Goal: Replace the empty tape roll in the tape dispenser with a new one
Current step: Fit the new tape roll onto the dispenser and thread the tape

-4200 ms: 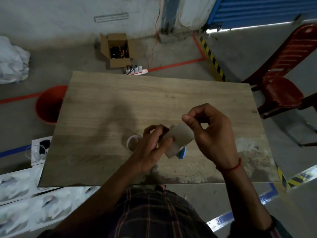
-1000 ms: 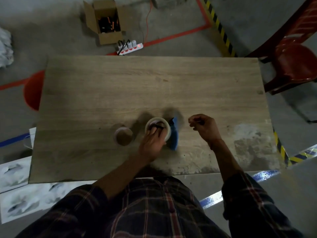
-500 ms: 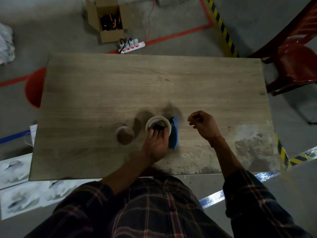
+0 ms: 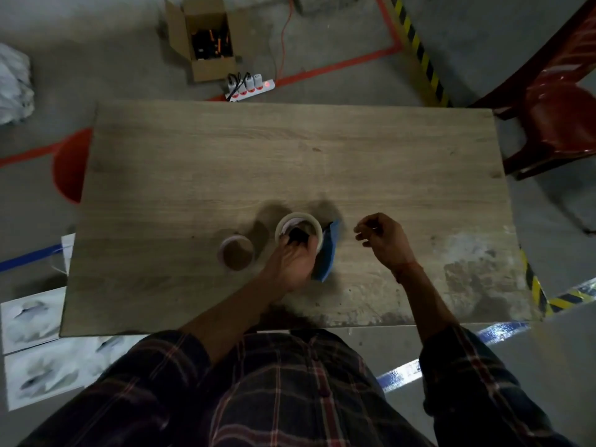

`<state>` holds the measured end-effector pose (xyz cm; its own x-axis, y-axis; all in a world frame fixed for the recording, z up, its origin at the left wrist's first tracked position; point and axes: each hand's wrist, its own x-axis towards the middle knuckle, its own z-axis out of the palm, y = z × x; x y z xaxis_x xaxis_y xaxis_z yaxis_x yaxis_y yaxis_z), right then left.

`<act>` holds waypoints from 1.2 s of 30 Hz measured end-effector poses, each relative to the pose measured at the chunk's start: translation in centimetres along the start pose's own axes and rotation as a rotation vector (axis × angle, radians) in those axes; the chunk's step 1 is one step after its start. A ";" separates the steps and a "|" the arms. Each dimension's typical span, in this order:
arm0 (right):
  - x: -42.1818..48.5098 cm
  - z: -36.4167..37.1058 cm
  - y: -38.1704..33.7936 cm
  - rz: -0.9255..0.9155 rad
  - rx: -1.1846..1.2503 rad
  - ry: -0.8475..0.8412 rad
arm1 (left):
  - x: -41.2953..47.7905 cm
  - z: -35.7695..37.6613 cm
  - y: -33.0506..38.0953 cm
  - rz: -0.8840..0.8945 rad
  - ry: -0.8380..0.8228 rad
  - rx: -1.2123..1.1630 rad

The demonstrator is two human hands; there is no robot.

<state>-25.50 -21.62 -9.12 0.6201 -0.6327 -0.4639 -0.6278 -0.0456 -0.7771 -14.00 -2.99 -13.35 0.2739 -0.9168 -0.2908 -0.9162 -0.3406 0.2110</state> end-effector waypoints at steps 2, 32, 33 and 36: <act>0.0 -0.1 0.3 0.004 0.014 0.016 | 0.0 -0.1 0.0 0.020 -0.025 0.029; -0.6 0.4 1.6 -0.183 -0.165 0.154 | -0.2 2.2 -0.2 0.137 0.070 0.130; -0.5 0.6 1.5 -0.195 -0.159 0.156 | -0.1 2.3 -0.3 0.149 0.103 0.115; 0.0 0.7 1.6 -0.193 -0.142 0.134 | 0.0 2.7 -0.8 0.161 0.175 0.062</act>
<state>-26.17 -21.18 -10.64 0.6728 -0.6978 -0.2457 -0.5696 -0.2768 -0.7739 -14.06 -2.13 -15.99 0.1643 -0.9822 -0.0906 -0.9668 -0.1786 0.1827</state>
